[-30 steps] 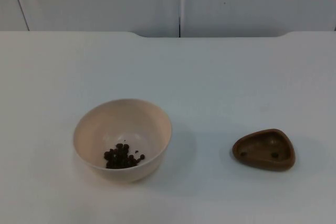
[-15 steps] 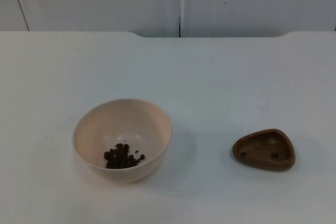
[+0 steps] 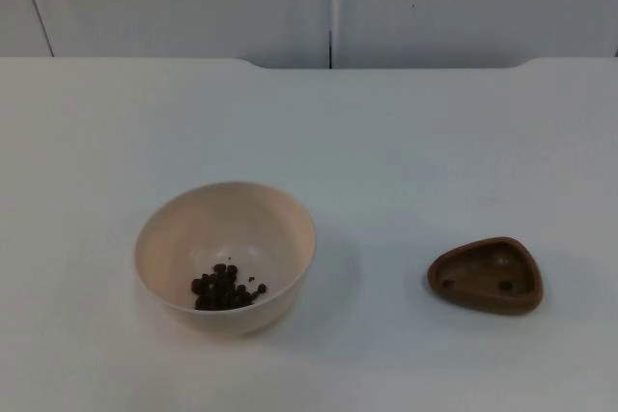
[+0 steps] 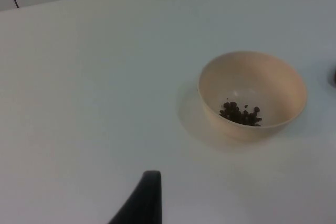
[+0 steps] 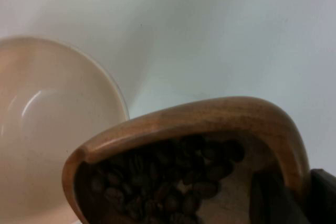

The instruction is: Pick up the bowl with the left hand and pour the coffee beans from the cup into the bowl with the right hand.

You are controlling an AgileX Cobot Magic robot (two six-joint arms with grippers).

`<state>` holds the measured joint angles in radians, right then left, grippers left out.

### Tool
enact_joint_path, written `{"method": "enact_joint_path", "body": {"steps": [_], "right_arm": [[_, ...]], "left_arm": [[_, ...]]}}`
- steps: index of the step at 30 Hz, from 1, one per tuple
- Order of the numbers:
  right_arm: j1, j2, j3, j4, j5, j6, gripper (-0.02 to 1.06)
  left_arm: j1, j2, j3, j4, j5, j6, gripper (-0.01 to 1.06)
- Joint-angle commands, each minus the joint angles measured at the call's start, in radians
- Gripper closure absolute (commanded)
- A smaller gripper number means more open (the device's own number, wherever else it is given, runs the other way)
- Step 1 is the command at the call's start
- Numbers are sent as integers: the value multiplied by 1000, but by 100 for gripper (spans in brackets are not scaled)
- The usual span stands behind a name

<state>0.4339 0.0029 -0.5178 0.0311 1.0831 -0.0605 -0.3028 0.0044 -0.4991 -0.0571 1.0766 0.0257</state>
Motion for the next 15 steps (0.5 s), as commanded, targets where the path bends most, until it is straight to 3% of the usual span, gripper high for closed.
{"method": "enact_joint_path", "body": {"steps": [1, 15], "right_arm": [[-6, -3, 3, -2, -5, -1, -1], [-150, -3, 3, -2, -5, -1, -1]], "left_arm": [[2, -4, 5, -3, -3, 2, 0], [2, -4, 5, -3, -3, 2, 0]]}}
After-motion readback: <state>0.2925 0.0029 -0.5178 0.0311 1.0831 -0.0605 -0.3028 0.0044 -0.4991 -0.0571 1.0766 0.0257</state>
